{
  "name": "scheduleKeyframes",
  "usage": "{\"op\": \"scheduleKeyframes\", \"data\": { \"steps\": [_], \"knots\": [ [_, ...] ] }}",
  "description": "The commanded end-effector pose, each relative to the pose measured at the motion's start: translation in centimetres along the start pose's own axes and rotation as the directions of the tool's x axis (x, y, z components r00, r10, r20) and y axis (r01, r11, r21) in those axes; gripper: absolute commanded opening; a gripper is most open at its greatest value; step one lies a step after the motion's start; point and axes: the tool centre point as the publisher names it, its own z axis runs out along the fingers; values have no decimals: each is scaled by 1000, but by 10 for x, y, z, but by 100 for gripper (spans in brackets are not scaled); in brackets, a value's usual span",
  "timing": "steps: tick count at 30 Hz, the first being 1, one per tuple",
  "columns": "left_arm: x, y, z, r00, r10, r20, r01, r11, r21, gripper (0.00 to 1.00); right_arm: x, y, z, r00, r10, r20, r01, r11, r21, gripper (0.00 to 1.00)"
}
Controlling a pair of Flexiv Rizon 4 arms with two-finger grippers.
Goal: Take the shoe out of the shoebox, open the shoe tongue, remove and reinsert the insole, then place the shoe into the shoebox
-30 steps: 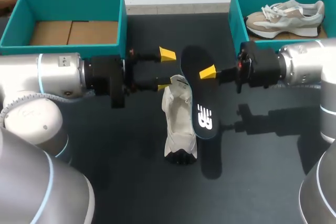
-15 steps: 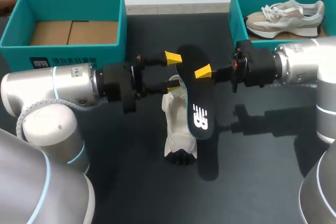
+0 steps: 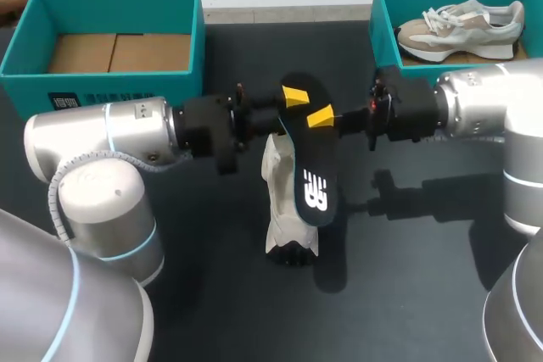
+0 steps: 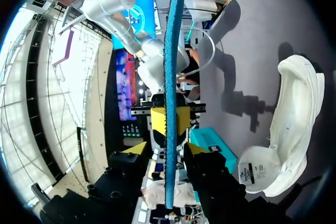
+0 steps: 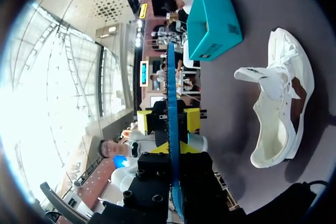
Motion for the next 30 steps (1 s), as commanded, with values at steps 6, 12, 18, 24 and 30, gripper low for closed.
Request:
{"op": "scheduleKeyframes", "data": {
  "steps": [6,12,18,24,30],
  "knots": [
    [7,-6,13,1000,-20,8,20,1000,-14,22,0,-1,2,1000,-1,1,1,1000,-10,0],
    [8,-3,13,1000,-18,10,19,1000,-23,16,-1,-2,2,1000,-1,1,1,1000,-14,0],
    [10,-4,13,1000,-19,7,19,1000,-22,0,-2,-3,2,1000,-1,-1,1,1000,-18,0],
    [13,-5,11,1000,-29,-3,29,999,-17,0,-5,-3,2,1000,-1,-2,1,1000,-22,0],
    [14,-3,-4,993,-108,-53,107,994,-19,0,-5,-14,-11,997,-25,70,31,996,-88,100]
  ]
}}
